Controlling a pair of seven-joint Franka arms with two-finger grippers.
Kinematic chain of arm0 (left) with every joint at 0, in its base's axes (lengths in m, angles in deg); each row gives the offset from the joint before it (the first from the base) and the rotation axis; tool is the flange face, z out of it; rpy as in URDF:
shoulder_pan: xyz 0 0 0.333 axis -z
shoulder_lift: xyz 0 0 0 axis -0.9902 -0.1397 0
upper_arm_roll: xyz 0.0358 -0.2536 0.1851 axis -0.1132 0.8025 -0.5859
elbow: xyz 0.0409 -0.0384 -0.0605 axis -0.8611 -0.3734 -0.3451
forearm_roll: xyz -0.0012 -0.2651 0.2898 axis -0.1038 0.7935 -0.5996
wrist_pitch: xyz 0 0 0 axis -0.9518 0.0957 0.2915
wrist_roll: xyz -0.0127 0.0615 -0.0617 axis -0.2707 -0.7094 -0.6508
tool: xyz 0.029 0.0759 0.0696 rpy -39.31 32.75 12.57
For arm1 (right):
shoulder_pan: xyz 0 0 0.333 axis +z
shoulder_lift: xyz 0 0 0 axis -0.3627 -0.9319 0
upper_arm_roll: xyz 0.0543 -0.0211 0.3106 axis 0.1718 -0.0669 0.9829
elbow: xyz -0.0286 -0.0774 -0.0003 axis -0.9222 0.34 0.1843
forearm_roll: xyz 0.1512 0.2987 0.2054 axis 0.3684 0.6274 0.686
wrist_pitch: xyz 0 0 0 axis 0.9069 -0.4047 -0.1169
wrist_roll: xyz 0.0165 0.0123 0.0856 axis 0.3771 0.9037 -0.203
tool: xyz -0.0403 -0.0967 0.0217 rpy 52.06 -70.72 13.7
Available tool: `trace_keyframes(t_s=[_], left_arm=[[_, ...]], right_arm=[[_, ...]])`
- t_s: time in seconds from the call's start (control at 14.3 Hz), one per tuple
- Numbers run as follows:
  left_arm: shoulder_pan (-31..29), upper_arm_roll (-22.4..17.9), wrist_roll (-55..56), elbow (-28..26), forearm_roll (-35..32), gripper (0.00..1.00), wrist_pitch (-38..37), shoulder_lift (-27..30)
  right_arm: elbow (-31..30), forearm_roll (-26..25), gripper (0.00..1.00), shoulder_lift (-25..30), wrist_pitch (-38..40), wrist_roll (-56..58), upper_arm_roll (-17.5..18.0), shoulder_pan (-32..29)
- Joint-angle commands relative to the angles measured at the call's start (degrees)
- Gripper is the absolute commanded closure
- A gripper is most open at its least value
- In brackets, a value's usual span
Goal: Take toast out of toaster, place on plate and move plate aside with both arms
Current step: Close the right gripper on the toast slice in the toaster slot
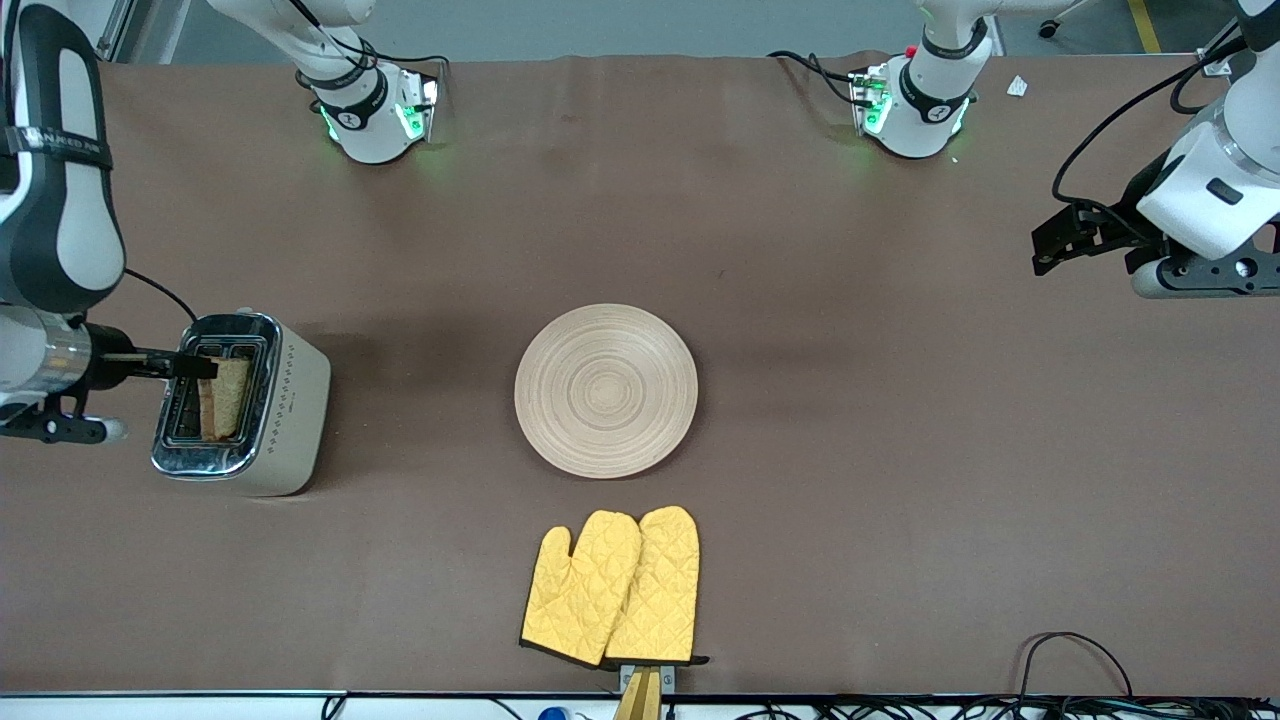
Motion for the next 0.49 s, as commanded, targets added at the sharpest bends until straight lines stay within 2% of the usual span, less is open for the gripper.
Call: trace_keyframes(t_s=[0.0, 0.07, 0.14, 0.42], left_arm=[[-0.1, 0.2, -1.1, 1.0, -0.5, 0.0, -0.1, -0.1], [-0.2, 0.1, -1.1, 1.0, -0.5, 0.0, -0.1, -0.1], [-0.2, 0.2, -1.1, 1.0, -0.5, 0.0, -0.1, -0.1], [-0.2, 0.1, -1.2, 1.0, -0.7, 0.0, -0.1, -0.1]], right_arm=[[0.0, 1.5, 0.33, -0.8, -1.2, 0.6, 0.2, -0.2], [0.0, 1.6, 0.45, -1.3, -1.3, 0.6, 0.2, -0.3], [0.0, 1.6, 0.51, -1.6, -1.3, 0.6, 0.2, -0.2], [-0.1, 1.6, 0.67, -2.1, -1.2, 0.5, 0.3, -0.1]])
